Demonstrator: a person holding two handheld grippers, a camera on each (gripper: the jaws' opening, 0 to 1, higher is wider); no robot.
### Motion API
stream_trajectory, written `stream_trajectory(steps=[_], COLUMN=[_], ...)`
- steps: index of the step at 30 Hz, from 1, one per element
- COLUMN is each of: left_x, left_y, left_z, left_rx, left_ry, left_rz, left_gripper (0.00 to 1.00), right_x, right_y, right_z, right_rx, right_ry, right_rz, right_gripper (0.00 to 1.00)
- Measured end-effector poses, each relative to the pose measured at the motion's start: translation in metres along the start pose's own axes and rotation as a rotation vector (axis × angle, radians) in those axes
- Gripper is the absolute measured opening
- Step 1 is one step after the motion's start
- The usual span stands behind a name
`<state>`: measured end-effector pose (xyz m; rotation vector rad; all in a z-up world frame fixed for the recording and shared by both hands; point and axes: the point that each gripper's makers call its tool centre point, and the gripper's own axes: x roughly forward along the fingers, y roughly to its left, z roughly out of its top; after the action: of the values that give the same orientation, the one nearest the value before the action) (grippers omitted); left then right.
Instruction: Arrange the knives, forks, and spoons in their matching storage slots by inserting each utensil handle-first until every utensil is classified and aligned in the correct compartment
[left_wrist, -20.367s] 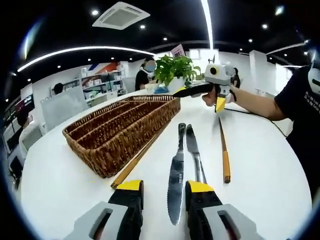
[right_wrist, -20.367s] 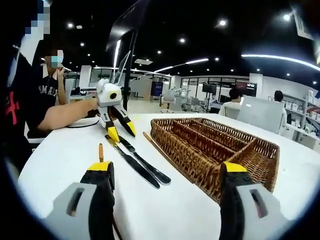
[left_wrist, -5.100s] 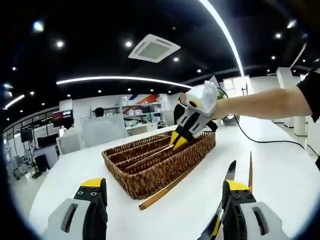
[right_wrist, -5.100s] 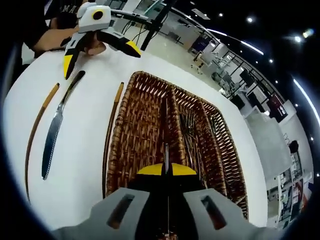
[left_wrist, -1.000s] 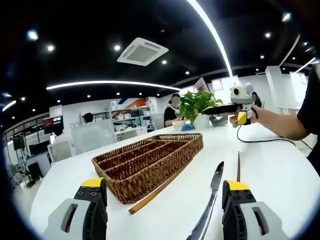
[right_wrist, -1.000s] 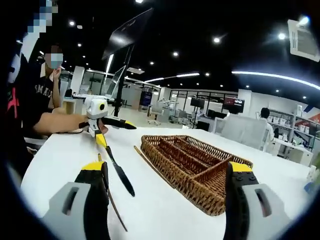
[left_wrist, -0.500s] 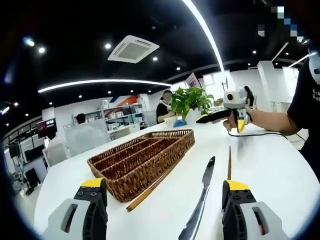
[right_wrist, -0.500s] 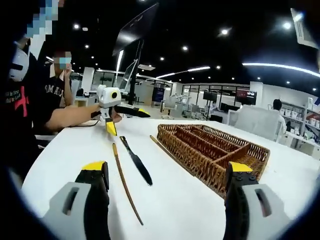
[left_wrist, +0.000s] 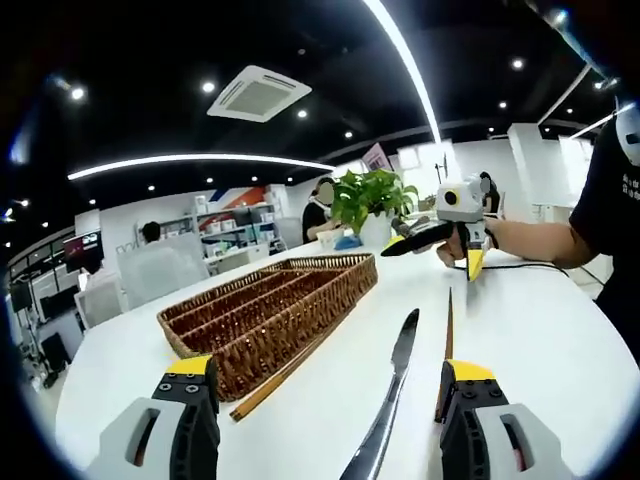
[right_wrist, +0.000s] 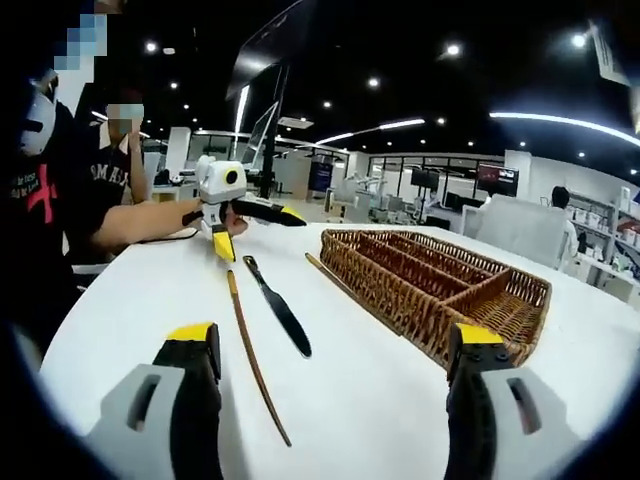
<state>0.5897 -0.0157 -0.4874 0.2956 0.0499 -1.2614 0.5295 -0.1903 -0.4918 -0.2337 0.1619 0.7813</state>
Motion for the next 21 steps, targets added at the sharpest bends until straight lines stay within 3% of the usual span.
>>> stream_trajectory(steps=[5, 7, 9, 11, 14, 17, 21], left_x=[-0.008, -0.01, -0.01, -0.006, 0.003, 0.004, 0.003], left_y=[-0.001, -0.001, 0.001, 0.0, 0.003, 0.002, -0.001], left_z=[0.003, 0.01, 0.028, 0.033, 0.04, 0.032, 0.005], left_rx=[0.039, 0.042, 0.076, 0.08, 0.075, 0.051, 0.073], left_ry=[0.015, 0.022, 0.06, 0.103, 0.084, 0.038, 0.086], left_rz=[-0.015, -0.026, -0.049, -0.094, -0.125, -0.13, -0.135], left_gripper=[0.95, 0.96, 0.98, 1.0, 0.99, 0.99, 0.95], right_x=[0.002, 0.001, 0.001, 0.001, 0.001, -0.002, -0.003], right_y=[-0.002, -0.003, -0.004, -0.004, -0.003, -0.002, -0.007], right_z=[-0.003, -0.003, -0.004, -0.004, -0.002, 0.0, -0.002], right_rx=[-0.001, 0.005, 0.007, 0.006, -0.003, -0.005, -0.001], right_ry=[0.008, 0.004, 0.009, 0.009, 0.005, -0.001, 0.004], right_rz=[0.006, 0.004, 0.001, 0.001, -0.001, -0.011, -0.023], right_gripper=[0.98, 0.98, 0.98, 0.98, 0.98, 0.97, 0.95])
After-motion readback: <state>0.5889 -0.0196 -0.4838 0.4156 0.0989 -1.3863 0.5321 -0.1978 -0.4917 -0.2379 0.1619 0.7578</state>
